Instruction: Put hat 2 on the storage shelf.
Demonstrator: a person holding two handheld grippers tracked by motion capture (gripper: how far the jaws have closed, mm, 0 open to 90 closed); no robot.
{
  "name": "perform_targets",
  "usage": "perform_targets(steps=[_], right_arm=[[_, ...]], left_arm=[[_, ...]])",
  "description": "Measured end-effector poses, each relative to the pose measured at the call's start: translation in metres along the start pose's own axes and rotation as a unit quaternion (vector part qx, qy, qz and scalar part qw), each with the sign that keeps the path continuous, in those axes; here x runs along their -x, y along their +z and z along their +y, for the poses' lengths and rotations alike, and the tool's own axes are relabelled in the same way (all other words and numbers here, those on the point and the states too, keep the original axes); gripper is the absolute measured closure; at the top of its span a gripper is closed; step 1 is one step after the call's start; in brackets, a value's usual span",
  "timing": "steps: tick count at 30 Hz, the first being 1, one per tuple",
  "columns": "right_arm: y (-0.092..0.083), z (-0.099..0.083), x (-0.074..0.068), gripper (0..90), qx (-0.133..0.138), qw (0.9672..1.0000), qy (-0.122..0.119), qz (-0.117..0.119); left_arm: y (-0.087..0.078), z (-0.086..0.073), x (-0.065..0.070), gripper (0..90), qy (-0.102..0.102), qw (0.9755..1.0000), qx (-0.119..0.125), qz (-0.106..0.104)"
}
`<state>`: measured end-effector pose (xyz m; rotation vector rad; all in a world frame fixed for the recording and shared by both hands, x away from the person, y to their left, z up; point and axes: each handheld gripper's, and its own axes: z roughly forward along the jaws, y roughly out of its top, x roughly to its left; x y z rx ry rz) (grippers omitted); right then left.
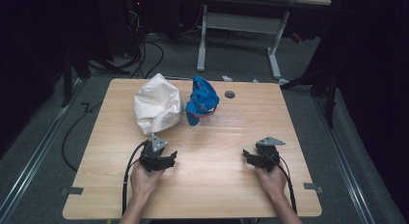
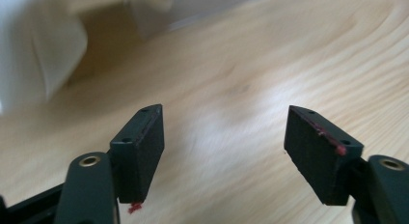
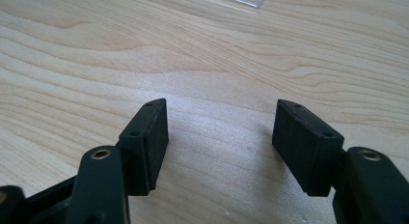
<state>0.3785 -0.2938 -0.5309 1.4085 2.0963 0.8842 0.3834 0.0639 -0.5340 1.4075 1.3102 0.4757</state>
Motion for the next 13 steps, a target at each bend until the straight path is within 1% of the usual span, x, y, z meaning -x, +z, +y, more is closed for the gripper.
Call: perform_targets(steps=[2, 3, 4, 6, 13], right_arm=[[0.0000, 0.0000, -0.0001, 37.7, 0.000, 1.0000, 0.001, 0.000], [0.0000, 0.0000, -0.0001, 37.7, 0.000, 1.0000, 0.001, 0.000], [0.0000, 0.0000, -0.0001, 37.6, 0.000, 1.0000, 0.001, 0.000], [0.0000, 0.0000, -0.0002, 37.6, 0.000, 1.0000, 0.001, 0.000], [0.0000, -0.0001, -0.0001, 37.5, 0.000, 1.0000, 0.001, 0.000]], left_arm=[[0.0012, -0.0079, -0.0051, 29.7, 0.003, 0.9999, -0.009, 0.007], [0.0012, -0.0110, -0.0072, 28.9, 0.000, 1.0000, -0.009, 0.003], [0.0008, -0.0105, -0.0086, 27.3, -0.011, 0.9999, -0.012, 0.002], [0.0012, -0.0099, -0.0099, 26.2, -0.016, 0.9998, -0.012, 0.005], [0.0007, -0.0101, -0.0098, 25.4, -0.018, 0.9997, -0.013, 0.004]])
